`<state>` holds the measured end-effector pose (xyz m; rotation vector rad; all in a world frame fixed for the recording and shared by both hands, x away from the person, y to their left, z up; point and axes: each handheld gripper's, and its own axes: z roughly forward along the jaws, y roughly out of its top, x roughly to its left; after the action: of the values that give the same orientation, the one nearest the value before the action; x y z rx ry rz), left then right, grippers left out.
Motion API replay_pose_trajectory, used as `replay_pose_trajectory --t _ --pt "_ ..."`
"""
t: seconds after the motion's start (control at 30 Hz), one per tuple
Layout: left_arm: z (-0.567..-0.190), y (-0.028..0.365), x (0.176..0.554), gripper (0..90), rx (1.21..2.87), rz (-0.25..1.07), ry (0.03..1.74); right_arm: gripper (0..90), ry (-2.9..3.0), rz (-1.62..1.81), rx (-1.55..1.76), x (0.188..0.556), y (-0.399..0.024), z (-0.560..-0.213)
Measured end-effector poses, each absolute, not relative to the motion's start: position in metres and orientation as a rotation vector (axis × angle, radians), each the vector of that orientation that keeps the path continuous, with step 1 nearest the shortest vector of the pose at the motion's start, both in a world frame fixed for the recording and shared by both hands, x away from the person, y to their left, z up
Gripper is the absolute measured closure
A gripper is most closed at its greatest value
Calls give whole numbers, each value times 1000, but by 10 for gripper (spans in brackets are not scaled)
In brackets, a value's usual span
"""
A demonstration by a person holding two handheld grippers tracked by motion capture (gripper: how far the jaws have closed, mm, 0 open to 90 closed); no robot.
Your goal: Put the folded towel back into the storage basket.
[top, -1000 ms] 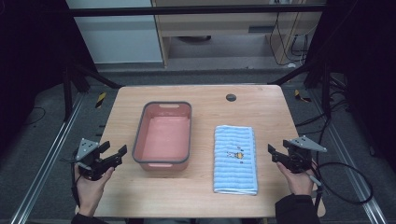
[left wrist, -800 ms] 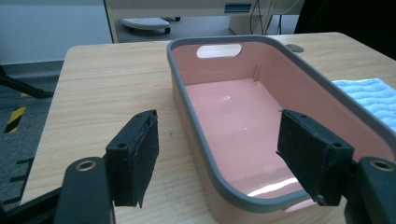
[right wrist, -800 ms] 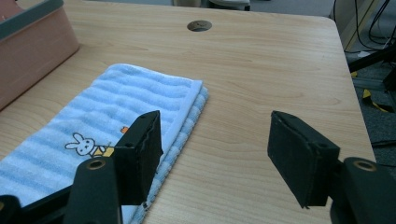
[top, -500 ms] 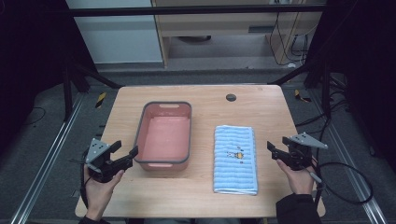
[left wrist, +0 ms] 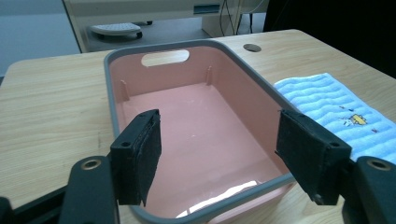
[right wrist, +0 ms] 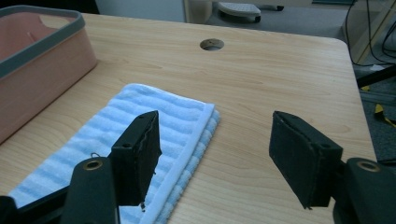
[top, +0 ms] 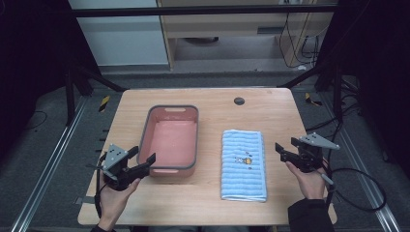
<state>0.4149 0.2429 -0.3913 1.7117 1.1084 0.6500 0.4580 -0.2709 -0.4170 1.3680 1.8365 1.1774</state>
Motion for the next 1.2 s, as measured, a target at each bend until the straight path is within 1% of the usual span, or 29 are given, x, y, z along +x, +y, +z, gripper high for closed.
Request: replay_pose_trajectory --t 0.13,0.47,0.73,0.87,1.0,1.2 --pt "-388 232 416 333 1706 634 1094 337 1850 1175 1341 461 -267 -413" --pt "-384 195 415 354 1748 621 1013 327 1857 1195 1295 465 -258 -398" --pt "-388 175 418 375 1779 598 988 337 1853 1187 1274 473 -255 -389" --pt "-391 165 419 384 1792 592 977 337 1849 1201 1276 476 -254 -387" --pt "-394 153 420 385 1799 584 961 313 1832 1211 1286 482 -252 -387" --pt "-398 133 419 389 1811 570 936 328 1839 1194 1286 490 -248 -387"
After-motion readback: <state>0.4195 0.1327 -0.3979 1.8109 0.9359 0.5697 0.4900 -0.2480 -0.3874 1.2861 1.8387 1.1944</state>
